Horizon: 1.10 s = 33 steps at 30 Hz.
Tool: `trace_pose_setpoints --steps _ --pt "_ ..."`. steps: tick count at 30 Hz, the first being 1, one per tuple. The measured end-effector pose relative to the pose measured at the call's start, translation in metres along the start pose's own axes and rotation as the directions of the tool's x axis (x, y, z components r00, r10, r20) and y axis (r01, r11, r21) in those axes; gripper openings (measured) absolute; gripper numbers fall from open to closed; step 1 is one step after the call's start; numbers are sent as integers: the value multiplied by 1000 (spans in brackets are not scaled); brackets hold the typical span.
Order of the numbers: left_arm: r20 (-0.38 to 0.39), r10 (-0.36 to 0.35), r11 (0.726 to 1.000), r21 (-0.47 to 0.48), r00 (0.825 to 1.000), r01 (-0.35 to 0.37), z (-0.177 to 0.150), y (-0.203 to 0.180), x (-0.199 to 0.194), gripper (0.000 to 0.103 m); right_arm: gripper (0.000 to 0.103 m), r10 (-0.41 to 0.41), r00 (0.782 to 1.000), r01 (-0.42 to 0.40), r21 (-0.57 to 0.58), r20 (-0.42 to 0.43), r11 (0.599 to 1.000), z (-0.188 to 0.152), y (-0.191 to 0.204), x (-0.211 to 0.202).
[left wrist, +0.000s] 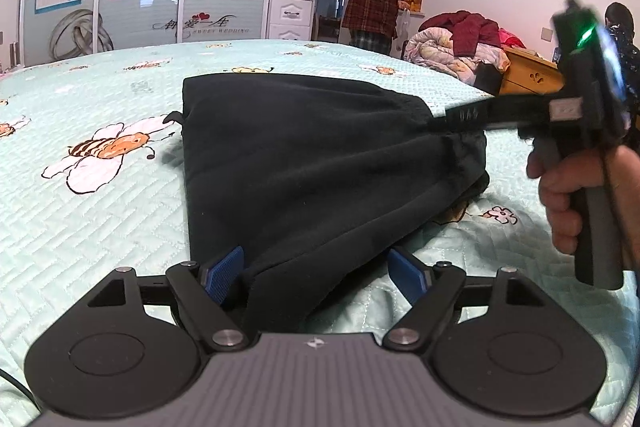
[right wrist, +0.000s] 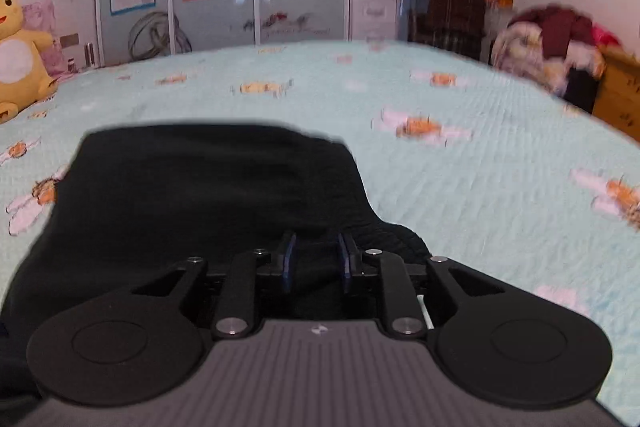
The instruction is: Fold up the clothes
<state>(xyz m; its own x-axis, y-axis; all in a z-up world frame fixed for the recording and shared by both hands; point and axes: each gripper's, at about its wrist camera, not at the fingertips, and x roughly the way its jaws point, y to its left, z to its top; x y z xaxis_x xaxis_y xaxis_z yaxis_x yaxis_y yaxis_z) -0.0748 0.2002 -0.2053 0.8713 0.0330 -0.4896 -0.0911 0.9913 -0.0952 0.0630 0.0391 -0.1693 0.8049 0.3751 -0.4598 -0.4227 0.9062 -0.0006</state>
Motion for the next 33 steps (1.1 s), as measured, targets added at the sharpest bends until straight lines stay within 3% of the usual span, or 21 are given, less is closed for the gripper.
trace_pose_setpoints --steps 3,6,10,14,20,23,26,28,29,30,33 --pt "6 3 1000 -1 1000 -3 0 0 -2 83 32 43 999 -45 -71 -27 996 -10 10 2" --pt "20 7 1000 -10 1000 -7 2 1 -5 83 31 49 999 -51 -111 -19 993 -29 7 9" --pt "38 12 1000 -22 999 -11 4 2 -10 82 33 1 1000 0 -175 7 985 -34 20 10" --pt "111 37 999 -34 993 -33 11 6 -24 83 33 -11 1000 13 -190 12 982 -34 22 11" --pt "-68 78 994 -77 995 -83 5 18 9 88 34 5 1000 -2 -160 13 987 -33 18 12" --pt "-68 79 993 -78 995 -84 7 17 8 90 34 -10 1000 13 -182 16 983 -32 22 13" --pt "-7 93 992 -89 996 -93 6 18 -5 89 35 -30 999 36 -164 41 986 -22 26 2" --pt "-24 67 996 -56 997 -68 5 12 -4 89 42 12 996 -2 -106 88 994 -13 28 -12" --pt "-33 54 998 -40 998 -55 4 8 -4 89 54 38 994 -29 -87 106 996 -8 32 -16" --pt "-43 41 999 -23 998 -42 4 5 -4 89 59 65 992 -55 -85 108 995 -5 37 -17" --pt "-72 3 1000 25 997 -1 2 -5 -3 89 59 111 993 -102 -166 46 981 -10 54 -6"
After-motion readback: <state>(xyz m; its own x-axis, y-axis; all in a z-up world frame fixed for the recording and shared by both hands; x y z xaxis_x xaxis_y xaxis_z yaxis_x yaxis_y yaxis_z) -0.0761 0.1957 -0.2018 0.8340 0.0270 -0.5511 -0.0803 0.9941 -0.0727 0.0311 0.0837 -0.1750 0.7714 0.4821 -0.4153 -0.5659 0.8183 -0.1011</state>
